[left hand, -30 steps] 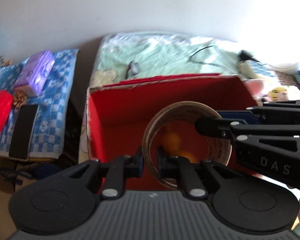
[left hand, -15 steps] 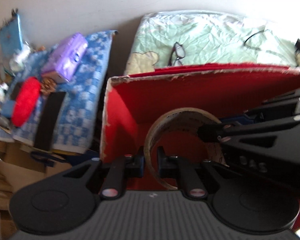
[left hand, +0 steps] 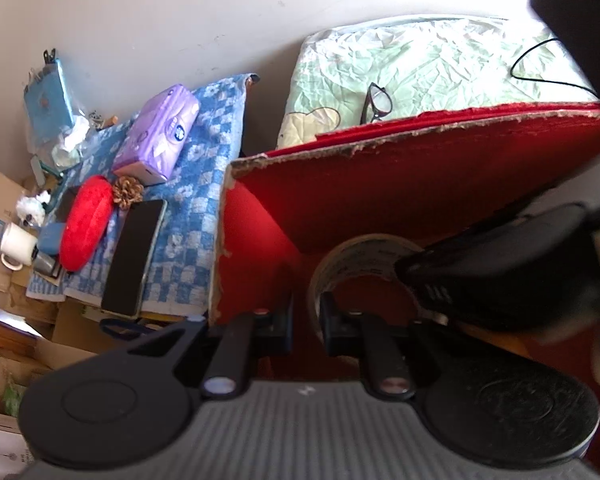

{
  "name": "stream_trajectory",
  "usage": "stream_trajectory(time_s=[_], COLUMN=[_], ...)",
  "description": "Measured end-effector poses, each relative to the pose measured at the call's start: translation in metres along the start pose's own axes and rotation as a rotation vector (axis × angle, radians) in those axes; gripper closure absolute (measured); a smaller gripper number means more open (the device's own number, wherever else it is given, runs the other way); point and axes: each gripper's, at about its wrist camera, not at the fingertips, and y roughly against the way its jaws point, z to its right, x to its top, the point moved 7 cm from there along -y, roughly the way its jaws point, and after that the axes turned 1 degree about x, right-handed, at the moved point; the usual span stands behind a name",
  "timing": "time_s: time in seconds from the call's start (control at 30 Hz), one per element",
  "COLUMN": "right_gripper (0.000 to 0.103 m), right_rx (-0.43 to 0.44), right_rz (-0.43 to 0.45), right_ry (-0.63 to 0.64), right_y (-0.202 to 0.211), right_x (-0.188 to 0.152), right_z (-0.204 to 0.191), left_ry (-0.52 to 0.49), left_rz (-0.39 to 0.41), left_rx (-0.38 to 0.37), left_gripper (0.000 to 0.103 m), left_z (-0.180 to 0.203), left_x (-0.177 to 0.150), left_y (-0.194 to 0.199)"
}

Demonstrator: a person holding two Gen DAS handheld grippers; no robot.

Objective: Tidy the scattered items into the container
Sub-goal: 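Lift the tape roll with the right gripper over the box, then lower the tape roll into the box and open the right gripper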

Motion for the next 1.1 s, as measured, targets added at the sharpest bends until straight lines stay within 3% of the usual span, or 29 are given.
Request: stream_trajectory(time_s=[0.27,0.57,0.63,0.73,0.87,1.1], right_gripper=[0.093,0.082,0.072,0.060,0.060,0.061], right_rx=[0.006,0.025,0.031,0.047,0.012,-0.026], right_rz=[0.013,0.022,0.037,0.069,0.088,0.205], right_ry=[-0.031,-0.015,-0.030,-0.049,-0.037,-0.047], right_y=[-0.009,-0.012,-0.006,0.008,0.029,0.094], right_x=[0.008,0.010,0.012,0.016,0.014,-0.006], right_z=[-0.005,-0.013,-0.012,-0.011,-0.015,-0.028], left_ry=[-0.011,-0.018,-0.015,-0.018,-0.014,0.064], left_rz=[0.012,0.021,0.026,0.049,0.092,0.214], left_rx=[-0.009,-0.005,-0.009,-0.021,-0.059,-0.188], left_gripper=[0.088,0.087,0.079,0.077,0.074,0.050], left_z=[-0.006,-0.010,-0.010,-0.010,-0.016,-0.050], left_x=[-0.007,-0.009,-0.009,-0.007,-0.006,-0.018], left_y=[0.013,0.015,0.016,0.022,0.040,0.095])
